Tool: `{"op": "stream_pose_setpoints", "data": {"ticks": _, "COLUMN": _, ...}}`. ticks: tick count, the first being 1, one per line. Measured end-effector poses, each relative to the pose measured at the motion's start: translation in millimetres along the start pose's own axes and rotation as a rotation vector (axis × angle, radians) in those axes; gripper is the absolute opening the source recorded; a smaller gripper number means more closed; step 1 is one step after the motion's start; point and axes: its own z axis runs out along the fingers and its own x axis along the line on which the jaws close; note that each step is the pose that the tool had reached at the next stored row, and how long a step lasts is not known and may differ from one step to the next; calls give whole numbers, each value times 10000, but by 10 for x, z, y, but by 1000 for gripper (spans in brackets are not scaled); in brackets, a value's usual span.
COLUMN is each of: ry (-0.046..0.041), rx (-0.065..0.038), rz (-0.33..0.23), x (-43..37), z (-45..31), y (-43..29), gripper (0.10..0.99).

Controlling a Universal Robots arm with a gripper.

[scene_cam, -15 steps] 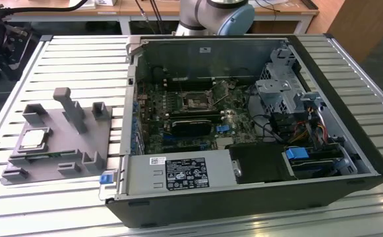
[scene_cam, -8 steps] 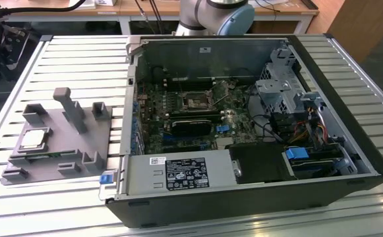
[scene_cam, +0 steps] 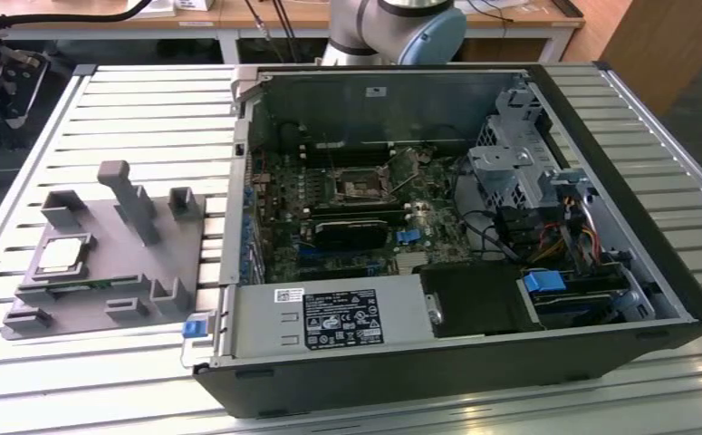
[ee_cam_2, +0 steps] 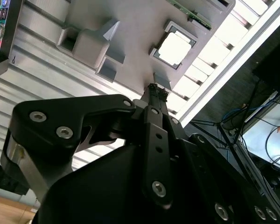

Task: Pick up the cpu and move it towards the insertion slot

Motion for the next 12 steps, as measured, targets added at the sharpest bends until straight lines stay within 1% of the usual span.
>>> {"op": "stream_pose_setpoints", "data": {"ticks": 12, "ry": -1, "rx": 0, "rz": 1, "x": 31, "z": 21, "y": 0, "gripper": 106}}
